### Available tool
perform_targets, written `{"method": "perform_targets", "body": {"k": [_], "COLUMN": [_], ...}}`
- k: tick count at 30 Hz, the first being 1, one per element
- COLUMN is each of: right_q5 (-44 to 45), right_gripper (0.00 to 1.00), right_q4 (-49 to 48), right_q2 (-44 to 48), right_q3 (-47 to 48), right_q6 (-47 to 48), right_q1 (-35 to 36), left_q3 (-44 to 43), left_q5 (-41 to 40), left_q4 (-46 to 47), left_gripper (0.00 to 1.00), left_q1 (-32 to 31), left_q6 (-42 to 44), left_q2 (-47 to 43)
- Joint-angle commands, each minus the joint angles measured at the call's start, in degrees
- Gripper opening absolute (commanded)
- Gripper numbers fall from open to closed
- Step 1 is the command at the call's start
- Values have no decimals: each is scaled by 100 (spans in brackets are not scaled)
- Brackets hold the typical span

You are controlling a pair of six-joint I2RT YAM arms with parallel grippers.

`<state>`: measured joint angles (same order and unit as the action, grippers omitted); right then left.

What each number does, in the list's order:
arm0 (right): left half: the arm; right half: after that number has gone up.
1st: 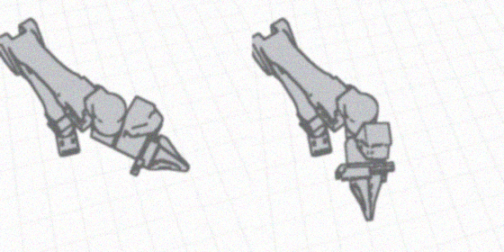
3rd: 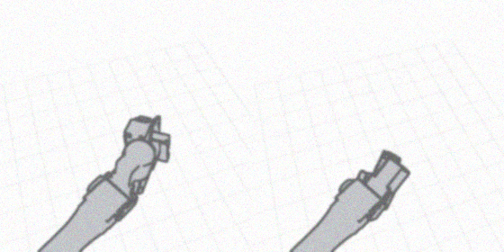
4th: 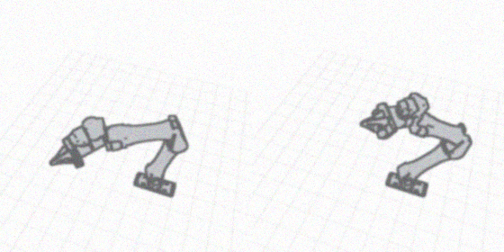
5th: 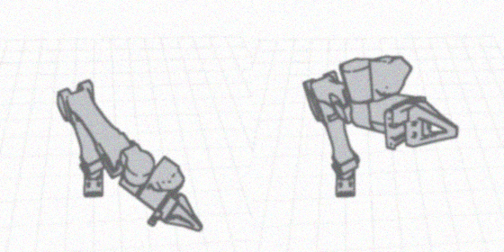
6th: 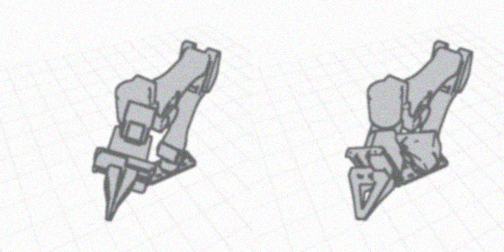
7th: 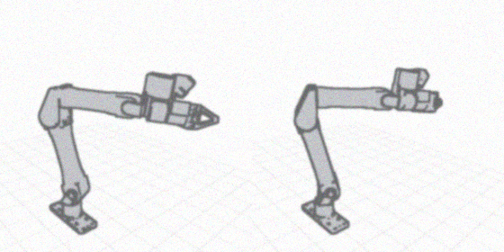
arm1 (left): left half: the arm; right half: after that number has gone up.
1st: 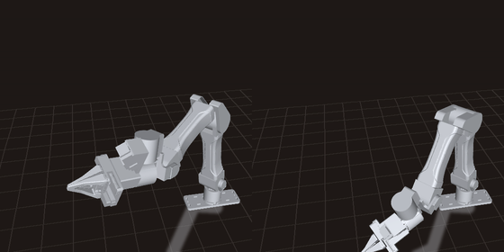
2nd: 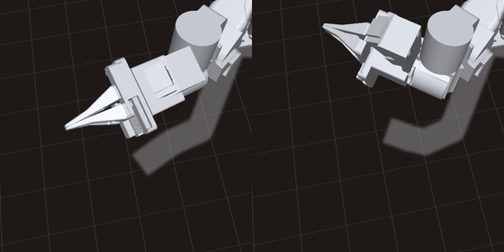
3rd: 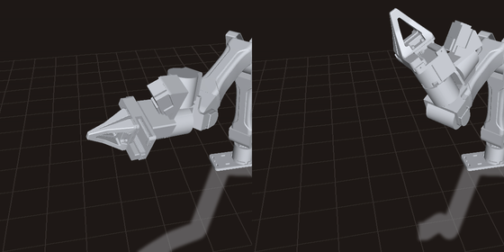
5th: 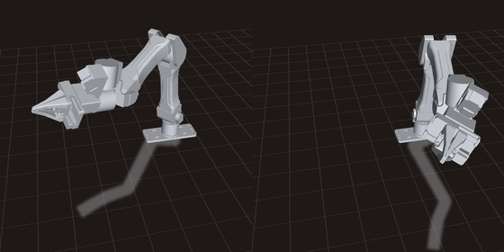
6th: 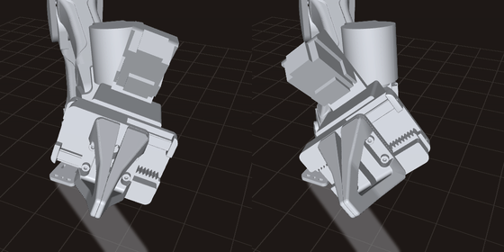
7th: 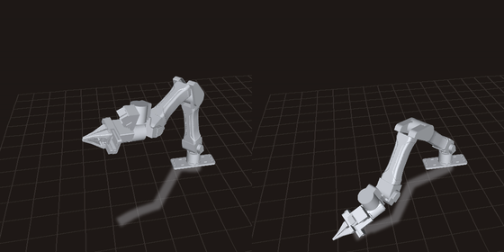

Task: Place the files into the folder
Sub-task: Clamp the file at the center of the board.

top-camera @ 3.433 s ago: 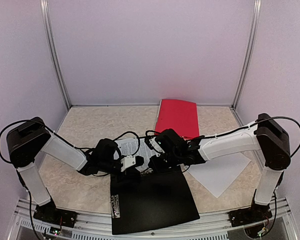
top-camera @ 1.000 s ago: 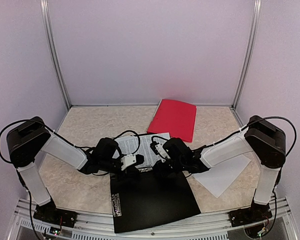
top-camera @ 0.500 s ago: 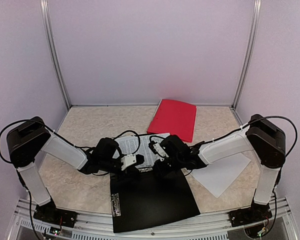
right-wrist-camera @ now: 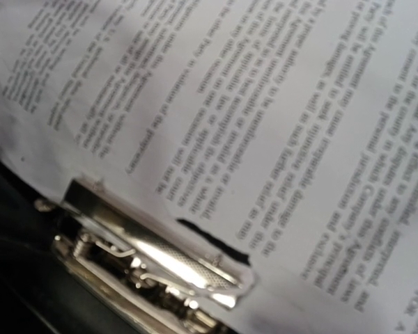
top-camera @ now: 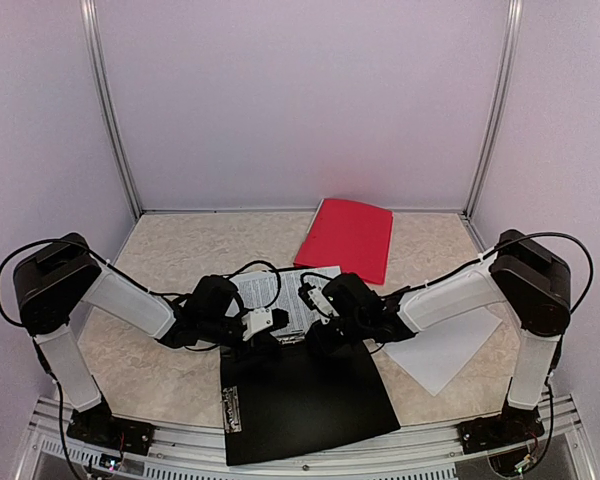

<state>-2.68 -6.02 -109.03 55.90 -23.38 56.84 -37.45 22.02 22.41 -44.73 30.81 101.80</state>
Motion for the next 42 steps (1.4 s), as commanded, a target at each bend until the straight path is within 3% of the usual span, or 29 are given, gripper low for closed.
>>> {"method": "perform_targets", "body": {"k": [1,24,32,42], "right_q5": [-347,-323,-192,-184], "right_gripper": [0,0,17,26], "right_q4": [1377,2073,1987,1487], "right_q2": [-444,-48,81,737], "right_q3": [-363,347,419,124], "right_q6": [138,250,75,-124], "right_q1": [137,155,142,15], "left_q3": [1,-25,-25,-17], "left_q5": [-315,-306,-268,-239], "left_q4": [-433,-472,-475,-453], "left_gripper": [0,0,0,0], "left_q1": [10,0,-17,-27], "left_q6": [-2,31,48,59], "left_q2": [187,211,218,201]}}
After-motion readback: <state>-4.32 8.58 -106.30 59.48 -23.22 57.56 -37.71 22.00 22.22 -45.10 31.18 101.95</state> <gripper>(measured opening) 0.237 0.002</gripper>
